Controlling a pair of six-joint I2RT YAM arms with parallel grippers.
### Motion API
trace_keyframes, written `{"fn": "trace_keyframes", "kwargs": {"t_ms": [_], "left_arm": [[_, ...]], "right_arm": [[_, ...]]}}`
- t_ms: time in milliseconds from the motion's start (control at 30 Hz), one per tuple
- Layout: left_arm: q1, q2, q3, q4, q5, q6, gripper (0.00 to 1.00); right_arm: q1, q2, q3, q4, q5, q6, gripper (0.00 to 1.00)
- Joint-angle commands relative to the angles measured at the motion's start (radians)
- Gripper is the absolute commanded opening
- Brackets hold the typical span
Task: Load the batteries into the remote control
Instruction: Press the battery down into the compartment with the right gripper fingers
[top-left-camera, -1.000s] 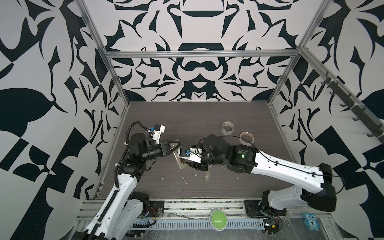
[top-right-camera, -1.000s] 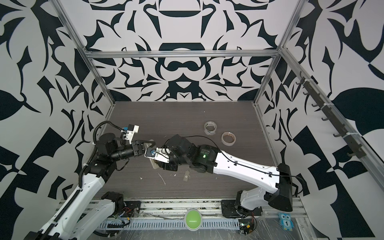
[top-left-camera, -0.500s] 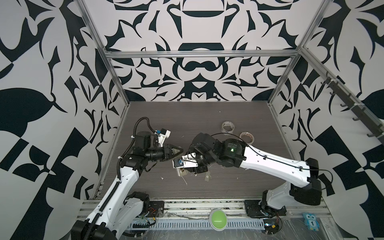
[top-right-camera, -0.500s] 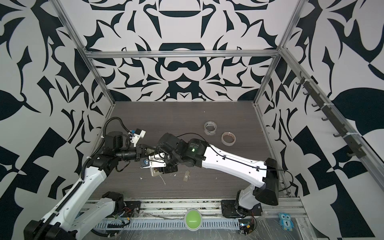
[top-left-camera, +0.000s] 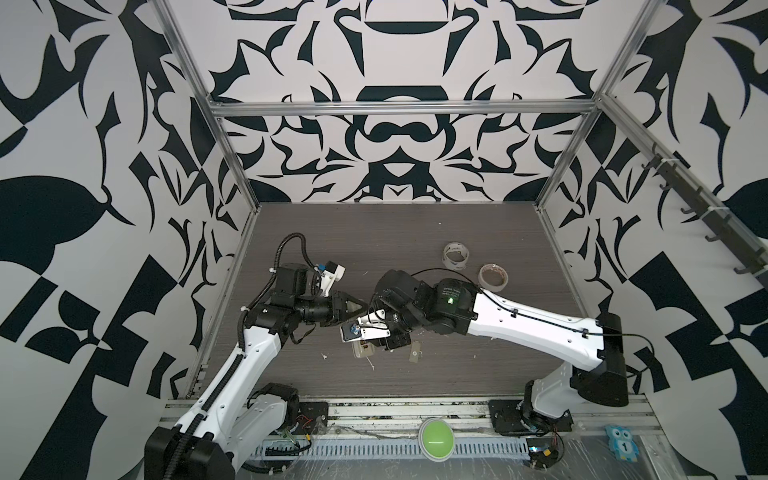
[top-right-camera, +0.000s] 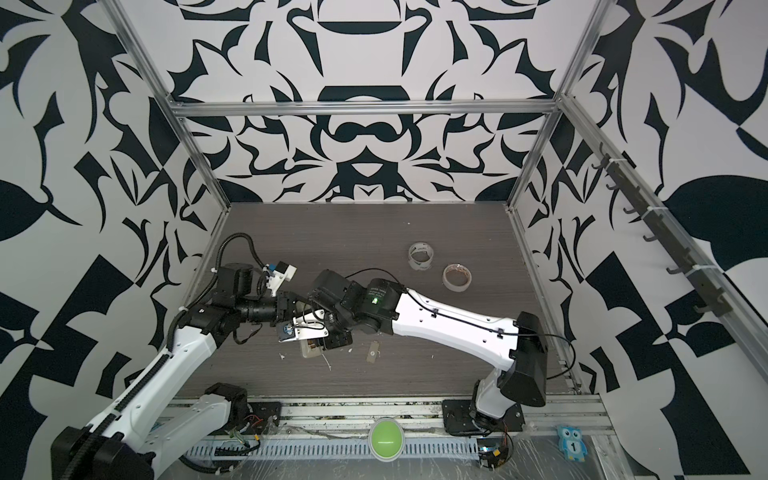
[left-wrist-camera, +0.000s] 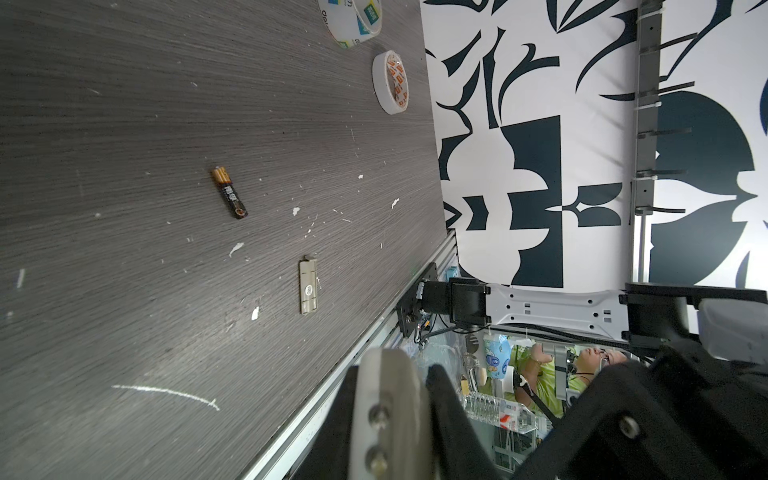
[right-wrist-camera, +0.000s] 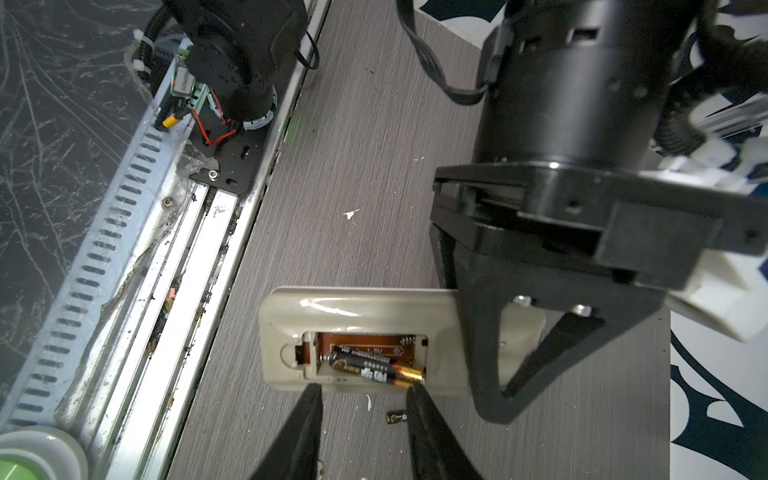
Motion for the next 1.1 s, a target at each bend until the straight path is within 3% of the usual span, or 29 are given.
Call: {"fn": "trace_keyframes", "kwargs": {"t_ms": [0,533,1067], "left_arm": [[-0.003,-0.018,0.012,0.010,0.026,0.002,0.00],[-0.005,-0.042,0.006,0.012,0.006,0.008,0.00],[-0.004,-0.043,0.005,0.012,0.006,0.009,0.00]], "right_arm": [[0.005,-0.050,0.013,0.044,0.006,0.012,0.37],[0.005,0.023,0.083,-0.036,0.048,0.050,0.30],[0.003,0.032,0.075,-0.005,0.093,0.060,0.26]]}}
